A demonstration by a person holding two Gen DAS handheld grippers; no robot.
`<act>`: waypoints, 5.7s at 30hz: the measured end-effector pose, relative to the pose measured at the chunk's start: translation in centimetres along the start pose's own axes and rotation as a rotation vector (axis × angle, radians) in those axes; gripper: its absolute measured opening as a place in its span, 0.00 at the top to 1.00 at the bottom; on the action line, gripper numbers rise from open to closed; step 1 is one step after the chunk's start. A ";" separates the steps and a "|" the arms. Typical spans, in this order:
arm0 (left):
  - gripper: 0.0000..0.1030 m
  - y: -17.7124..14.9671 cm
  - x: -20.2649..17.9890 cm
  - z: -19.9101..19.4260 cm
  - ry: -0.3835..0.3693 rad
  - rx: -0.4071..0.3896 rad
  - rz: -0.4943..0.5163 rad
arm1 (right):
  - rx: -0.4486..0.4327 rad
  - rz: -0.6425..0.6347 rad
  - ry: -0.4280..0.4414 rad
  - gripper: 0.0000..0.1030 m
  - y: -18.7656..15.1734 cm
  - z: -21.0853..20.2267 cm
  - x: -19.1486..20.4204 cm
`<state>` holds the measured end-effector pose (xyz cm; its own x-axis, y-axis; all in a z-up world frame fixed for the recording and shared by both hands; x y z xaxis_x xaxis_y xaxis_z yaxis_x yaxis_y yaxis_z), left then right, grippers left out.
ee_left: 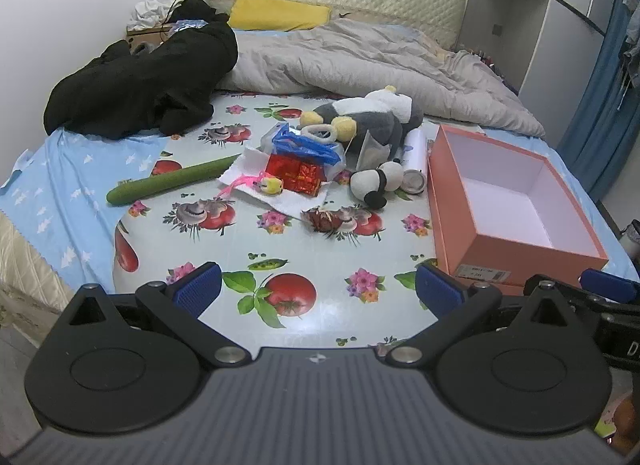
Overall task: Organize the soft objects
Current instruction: 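Move both grippers toward the pile of toys beside the pink box, then grasp the yellow feathered chick with the left gripper while the right grasps the brown foil candy, then carry the chick in the left gripper while the right carries the candy over the pink box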
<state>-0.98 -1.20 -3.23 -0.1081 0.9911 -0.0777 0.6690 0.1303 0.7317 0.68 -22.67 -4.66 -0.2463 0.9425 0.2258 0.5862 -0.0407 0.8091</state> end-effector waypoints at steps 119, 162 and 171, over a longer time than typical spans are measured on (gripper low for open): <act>0.15 6.5 7.3 23.4 -0.010 0.169 -0.084 | 0.161 -0.004 0.112 0.26 1.1 21.6 1.3; 0.65 9.2 7.9 34.8 -0.067 0.179 -0.140 | 0.302 -0.228 0.163 0.67 1.6 32.4 2.2; 0.65 7.1 7.4 29.8 -0.114 0.187 -0.134 | 0.290 -0.168 0.102 0.69 0.7 28.1 1.4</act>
<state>24.87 7.85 -18.82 -0.1282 0.9599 -0.2495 0.7796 0.2530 0.5729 22.41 -12.07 -19.00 -0.4251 0.8895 0.1678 0.7223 0.2216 0.6552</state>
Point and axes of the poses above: each gripper's, at about its wrist camera, not at the fingertips, and z roughly the way its jaws point, x to its left, y to its top, the point moved 1 cm from there along z, roughly the way its jaws point, and after that the axes turned 2 degrees about y, right-handed, at the moved point
